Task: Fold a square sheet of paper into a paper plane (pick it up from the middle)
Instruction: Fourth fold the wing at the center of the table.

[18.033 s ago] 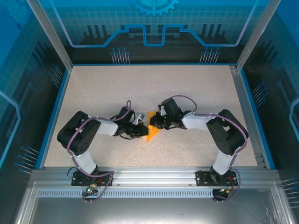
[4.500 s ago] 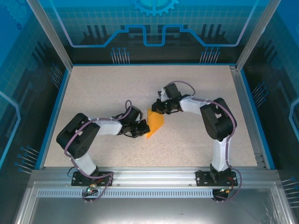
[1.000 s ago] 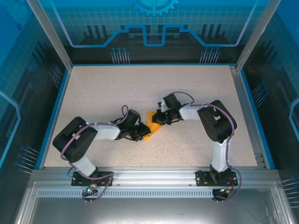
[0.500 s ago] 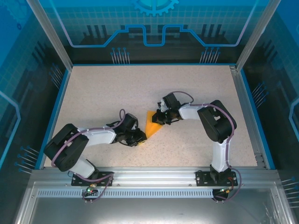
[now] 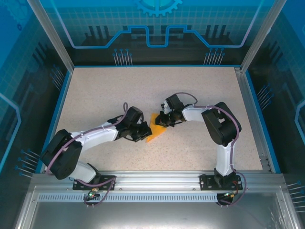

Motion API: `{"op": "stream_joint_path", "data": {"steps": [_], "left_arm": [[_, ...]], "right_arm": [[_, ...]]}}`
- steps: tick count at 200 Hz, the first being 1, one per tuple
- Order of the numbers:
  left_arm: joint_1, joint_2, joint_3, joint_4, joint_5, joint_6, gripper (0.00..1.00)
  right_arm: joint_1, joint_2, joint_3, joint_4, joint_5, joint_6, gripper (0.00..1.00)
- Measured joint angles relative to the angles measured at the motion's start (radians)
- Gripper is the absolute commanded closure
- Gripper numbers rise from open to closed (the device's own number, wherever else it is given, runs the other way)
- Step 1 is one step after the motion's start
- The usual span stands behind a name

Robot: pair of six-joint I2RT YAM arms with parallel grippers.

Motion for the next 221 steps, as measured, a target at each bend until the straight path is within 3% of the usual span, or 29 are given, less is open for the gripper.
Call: {"op": "stream_joint_path", "data": {"steps": [73,221], "left_arm": [[0.011,0.199,0.077,0.010,-0.023,0.008,0.98],[0.025,0.199,0.076,0.023,-0.053,0.044,0.93]], "right_arm": [[0.000,-0.005,0.008,-0.015,0.003,0.000,0.91],[0.002,-0.098,-0.026,-0.014,0.005,0.008,0.90]]}}
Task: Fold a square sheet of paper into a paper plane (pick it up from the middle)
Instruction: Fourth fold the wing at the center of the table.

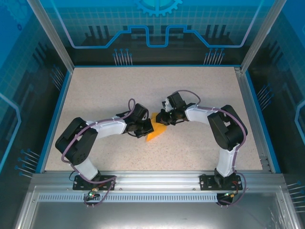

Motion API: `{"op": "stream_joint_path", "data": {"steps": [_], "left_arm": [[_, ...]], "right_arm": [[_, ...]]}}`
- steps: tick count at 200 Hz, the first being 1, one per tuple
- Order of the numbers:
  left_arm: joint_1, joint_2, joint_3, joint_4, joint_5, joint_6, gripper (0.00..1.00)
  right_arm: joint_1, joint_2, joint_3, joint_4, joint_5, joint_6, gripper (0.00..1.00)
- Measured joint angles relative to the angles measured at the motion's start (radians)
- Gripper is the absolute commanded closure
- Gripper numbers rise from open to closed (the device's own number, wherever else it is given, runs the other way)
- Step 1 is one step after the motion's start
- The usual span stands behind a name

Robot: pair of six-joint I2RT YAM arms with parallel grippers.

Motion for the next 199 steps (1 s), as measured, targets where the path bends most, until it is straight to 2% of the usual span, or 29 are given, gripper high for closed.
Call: {"op": "stream_joint_path", "data": {"steps": [135,199], "left_arm": [[-0.008,0.014,-0.072,0.038,0.082,0.014,0.90],[-0.010,0.014,-0.072,0.034,0.081,0.032,0.93]], "right_arm": [[0.026,0.003,-0.012,0.011,-0.003,0.011,0.90],[0.021,0.084,-0.012,0.055,-0.010,0.023,0.91]]}}
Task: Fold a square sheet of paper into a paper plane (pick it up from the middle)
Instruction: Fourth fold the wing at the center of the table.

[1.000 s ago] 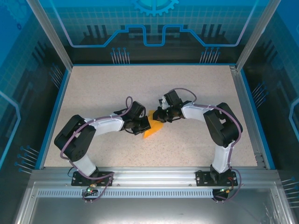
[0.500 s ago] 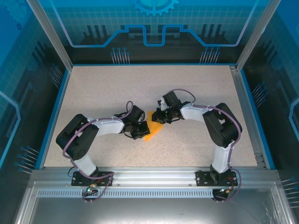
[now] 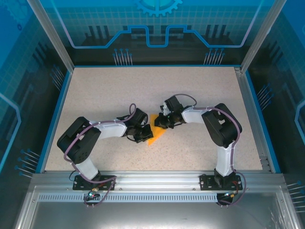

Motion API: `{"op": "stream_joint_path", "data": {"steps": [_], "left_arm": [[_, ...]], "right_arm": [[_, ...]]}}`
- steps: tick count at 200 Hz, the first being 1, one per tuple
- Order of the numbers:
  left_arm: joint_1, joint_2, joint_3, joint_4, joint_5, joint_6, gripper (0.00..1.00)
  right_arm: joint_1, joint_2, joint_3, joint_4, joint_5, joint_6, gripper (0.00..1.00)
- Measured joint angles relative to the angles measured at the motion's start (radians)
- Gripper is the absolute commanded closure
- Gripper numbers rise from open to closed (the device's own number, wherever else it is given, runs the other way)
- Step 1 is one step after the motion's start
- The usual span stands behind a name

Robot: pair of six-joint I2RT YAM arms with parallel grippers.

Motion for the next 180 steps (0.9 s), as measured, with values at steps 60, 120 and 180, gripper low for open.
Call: {"op": "stream_joint_path", "data": {"steps": [60,120,180], "left_arm": [[0.000,0.000,-0.006,0.009,0.000,0.004,0.94],[-0.014,0.000,-0.012,0.027,0.008,0.008,0.93],[-0.053,-0.003,-0.012,0.026,0.008,0.010,0.90]], "right_arm": [[-0.084,0.012,-0.001,0.035,-0.017,0.003,0.90],[-0.164,0.037,0.093,-0.054,0.040,-0.052,0.87],[-0.192,-0.016,0.134,-0.164,0.063,-0.113,0.74]]}}
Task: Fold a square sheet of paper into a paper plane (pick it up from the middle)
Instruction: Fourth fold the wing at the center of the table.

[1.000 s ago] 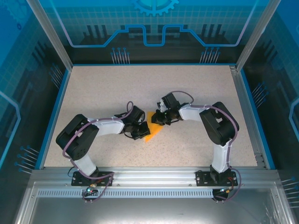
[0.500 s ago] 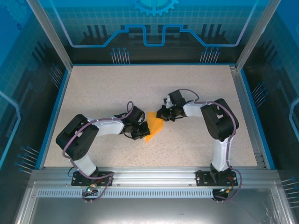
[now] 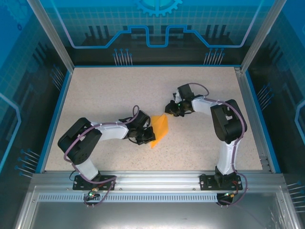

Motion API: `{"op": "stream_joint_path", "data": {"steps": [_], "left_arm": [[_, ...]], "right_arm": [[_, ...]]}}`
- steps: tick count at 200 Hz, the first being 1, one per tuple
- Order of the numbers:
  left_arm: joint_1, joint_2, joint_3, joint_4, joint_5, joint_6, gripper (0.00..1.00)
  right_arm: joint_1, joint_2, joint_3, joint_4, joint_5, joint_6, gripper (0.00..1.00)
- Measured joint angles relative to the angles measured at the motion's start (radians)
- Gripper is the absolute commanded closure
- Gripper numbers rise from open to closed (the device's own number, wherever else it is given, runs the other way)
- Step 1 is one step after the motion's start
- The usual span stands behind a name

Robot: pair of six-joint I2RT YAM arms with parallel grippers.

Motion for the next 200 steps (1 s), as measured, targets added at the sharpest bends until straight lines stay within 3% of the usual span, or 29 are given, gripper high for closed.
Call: {"op": "stream_joint_path", "data": {"steps": [33,59,118,200], "left_arm": [[-0.020,-0.031,-0.010,-0.040,-0.003,-0.006,0.78],[-0.024,-0.093,-0.012,-0.089,-0.031,-0.003,0.72],[0.039,-0.134,0.023,-0.169,-0.071,0.042,0.64],[0.074,-0.062,0.082,-0.185,-0.059,0.079,0.59]], "right_arm": [[0.000,-0.160,-0.097,-0.005,-0.011,0.014,0.61],[0.017,-0.253,-0.207,0.005,-0.019,0.040,0.56],[0.092,-0.267,-0.357,0.035,-0.019,0.100,0.55],[0.104,-0.216,-0.342,0.055,-0.019,0.118,0.58]]}}
